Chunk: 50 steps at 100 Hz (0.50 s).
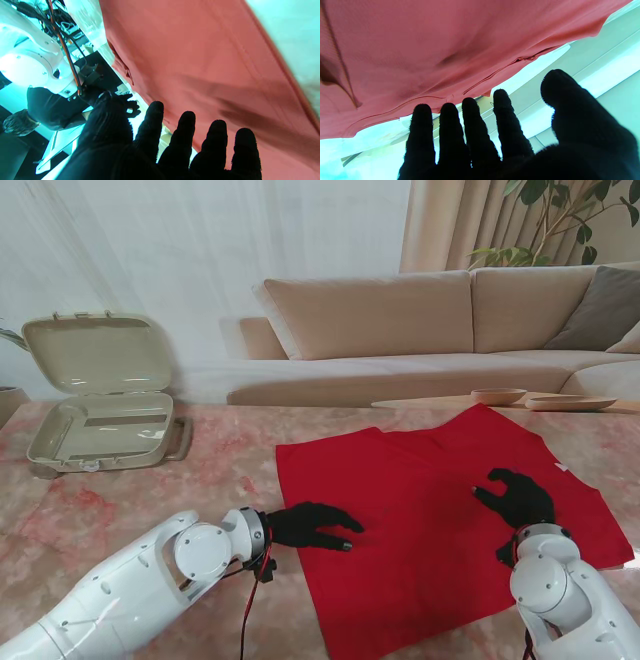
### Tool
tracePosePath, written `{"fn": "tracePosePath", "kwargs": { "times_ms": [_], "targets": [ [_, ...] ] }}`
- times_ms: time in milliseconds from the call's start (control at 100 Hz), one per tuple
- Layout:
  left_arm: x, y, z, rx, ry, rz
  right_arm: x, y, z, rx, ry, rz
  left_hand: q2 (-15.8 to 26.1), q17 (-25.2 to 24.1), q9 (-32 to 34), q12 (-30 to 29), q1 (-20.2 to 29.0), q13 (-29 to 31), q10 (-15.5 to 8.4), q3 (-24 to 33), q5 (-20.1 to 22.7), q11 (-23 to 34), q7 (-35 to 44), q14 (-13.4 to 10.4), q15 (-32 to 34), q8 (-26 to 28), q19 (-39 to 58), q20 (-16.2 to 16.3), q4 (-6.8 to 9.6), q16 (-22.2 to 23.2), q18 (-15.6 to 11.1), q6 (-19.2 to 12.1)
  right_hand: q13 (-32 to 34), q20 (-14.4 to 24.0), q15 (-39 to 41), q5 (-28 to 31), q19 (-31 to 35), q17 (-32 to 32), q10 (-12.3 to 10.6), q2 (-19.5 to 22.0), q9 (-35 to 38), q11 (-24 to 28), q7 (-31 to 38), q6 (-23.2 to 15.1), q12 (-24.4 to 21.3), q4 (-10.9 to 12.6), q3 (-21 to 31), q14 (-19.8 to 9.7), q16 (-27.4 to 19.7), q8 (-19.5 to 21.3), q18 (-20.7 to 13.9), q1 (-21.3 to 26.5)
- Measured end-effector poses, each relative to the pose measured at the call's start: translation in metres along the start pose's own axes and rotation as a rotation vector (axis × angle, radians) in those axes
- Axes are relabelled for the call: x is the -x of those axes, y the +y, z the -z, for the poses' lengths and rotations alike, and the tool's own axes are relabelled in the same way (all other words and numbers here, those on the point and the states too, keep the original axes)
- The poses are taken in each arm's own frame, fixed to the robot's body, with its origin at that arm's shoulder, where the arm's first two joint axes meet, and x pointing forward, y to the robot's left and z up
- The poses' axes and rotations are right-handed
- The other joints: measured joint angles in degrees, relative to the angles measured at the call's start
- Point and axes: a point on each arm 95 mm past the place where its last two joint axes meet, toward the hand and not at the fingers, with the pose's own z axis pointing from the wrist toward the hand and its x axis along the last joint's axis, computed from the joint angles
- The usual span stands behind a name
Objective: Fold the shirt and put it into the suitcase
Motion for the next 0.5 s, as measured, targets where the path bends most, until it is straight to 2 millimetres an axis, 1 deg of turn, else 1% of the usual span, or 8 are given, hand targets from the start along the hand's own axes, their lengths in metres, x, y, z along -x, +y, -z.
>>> {"fn": "tracePosePath", "kwargs": {
  "times_ms": [100, 150, 180, 210, 260, 350, 430, 500],
  "targets": [
    [0.0027, 0.0015, 0.0005, 0.033, -0.006, -0.004, 0.0015, -0.0011, -0.0001, -0.004, -0.006, -0.008, 0.00, 0.00, 0.00, 0.00, 0.00, 0.00, 0.00, 0.00, -0.01, 0.00, 0.00, 0.00, 0.00, 0.16, 0.00, 0.02, 0.00, 0.00, -0.10, 0.00, 0.00, 0.06, 0.00, 0.02, 0.00, 0.00, 0.00, 0.00, 0.00, 0.01, 0.00, 0.00, 0.00, 0.00, 0.00, 0.00, 0.00, 0.00, 0.00, 0.00],
    [0.0041, 0.0017, 0.0011, 0.042, -0.010, -0.009, 0.0018, -0.0016, -0.0001, -0.008, -0.009, -0.021, 0.56, -0.43, 0.00, 0.00, -1.56, 0.00, 0.00, -0.32, -0.02, 0.00, 0.00, 0.00, 0.00, 0.61, 0.00, 0.17, 0.00, 0.00, -1.65, 0.00, 0.00, 0.62, 0.00, 0.03, 0.00, 0.00, 0.00, 0.00, 0.00, 0.01, 0.00, 0.00, 0.00, 0.00, 0.00, 0.00, 0.00, 0.00, 0.00, 0.00],
    [0.0049, 0.0015, 0.0016, 0.045, -0.013, -0.013, 0.0018, -0.0019, 0.0000, -0.009, -0.010, -0.028, 0.56, -0.44, 0.00, 0.00, -1.70, 0.00, 0.00, -0.04, -0.07, 0.00, 0.00, 0.00, 0.00, 0.66, 0.00, 0.25, 0.01, 0.00, -2.42, 0.00, 0.00, 0.64, 0.00, 0.05, 0.00, 0.00, 0.00, 0.00, 0.00, 0.02, 0.00, 0.00, 0.00, 0.00, 0.00, 0.00, 0.00, 0.00, 0.00, 0.00],
    [0.0056, 0.0014, 0.0021, 0.048, -0.016, -0.018, 0.0019, -0.0021, 0.0001, -0.009, -0.010, -0.032, 0.56, -0.49, 0.00, 0.00, -1.95, 0.00, 0.00, -0.04, -1.48, 0.00, -0.27, 0.00, 0.00, 0.74, 0.00, 0.36, 0.01, 0.00, -3.34, 0.00, 0.00, 0.65, 0.00, 0.06, 0.00, 0.00, 0.00, 0.00, 0.00, 0.02, 0.00, 0.00, 0.00, 0.00, 0.00, 0.00, 0.00, 0.00, 0.00, 0.00],
    [0.0067, 0.0014, 0.0029, 0.053, -0.022, -0.026, 0.0019, -0.0025, 0.0002, -0.010, -0.011, -0.033, 0.56, -0.67, 0.00, 0.00, -1.95, -0.12, 0.00, -0.04, -0.63, 0.00, -0.07, -0.02, 0.00, 0.74, 0.00, 0.63, 0.01, -0.01, -4.72, 0.00, 0.00, 0.65, 0.00, 0.06, 0.00, 0.00, 0.00, 0.00, 0.00, 0.10, 0.00, 0.00, 0.00, 0.00, 0.00, 0.00, 0.00, 0.00, 0.00, 0.00],
    [0.0077, 0.0002, 0.0046, 0.061, -0.028, -0.032, 0.0016, -0.0032, 0.0005, -0.013, -0.009, -0.031, 0.56, -0.70, 0.00, 0.00, -1.95, -0.39, 0.00, -0.04, -0.63, 0.00, -0.07, -0.21, -0.59, 0.74, -0.46, 0.63, 0.01, -0.01, -5.35, 0.00, 0.00, 0.66, 0.00, 0.06, 0.00, 0.00, 0.00, 0.00, 0.00, 0.15, 0.00, 0.00, 0.00, 0.00, 0.00, 0.00, 0.00, -0.01, 0.00, 0.00],
    [0.0087, -0.0009, 0.0070, 0.075, -0.037, -0.038, 0.0014, -0.0038, 0.0007, -0.016, -0.008, -0.030, 0.56, -0.92, 0.00, 0.00, -1.95, -0.71, 0.00, -0.04, -0.63, 0.00, -0.07, -1.64, -0.80, 0.74, -0.68, 0.63, 0.01, -0.37, -6.69, 0.00, 0.00, 0.66, 0.00, 0.06, 0.00, -0.01, 0.00, 0.01, 0.00, 0.24, 0.00, 0.00, 0.00, 0.00, 0.00, 0.00, 0.00, -0.01, 0.00, 0.00],
    [0.0096, -0.0020, 0.0096, 0.083, -0.047, -0.048, 0.0009, -0.0045, 0.0009, -0.019, -0.006, -0.029, 0.56, -0.93, 0.00, 0.00, -1.95, -0.72, 0.00, -0.04, -0.63, 0.00, -0.07, -2.42, -0.81, 0.75, -0.68, 0.63, 0.01, -0.37, -7.18, 0.00, -0.01, 0.67, 0.00, 0.06, 0.00, -0.04, 0.00, 0.02, 0.00, 0.28, 0.00, 0.00, 0.00, 0.00, 0.00, 0.00, 0.00, -0.01, 0.00, 0.00]
  ]
}}
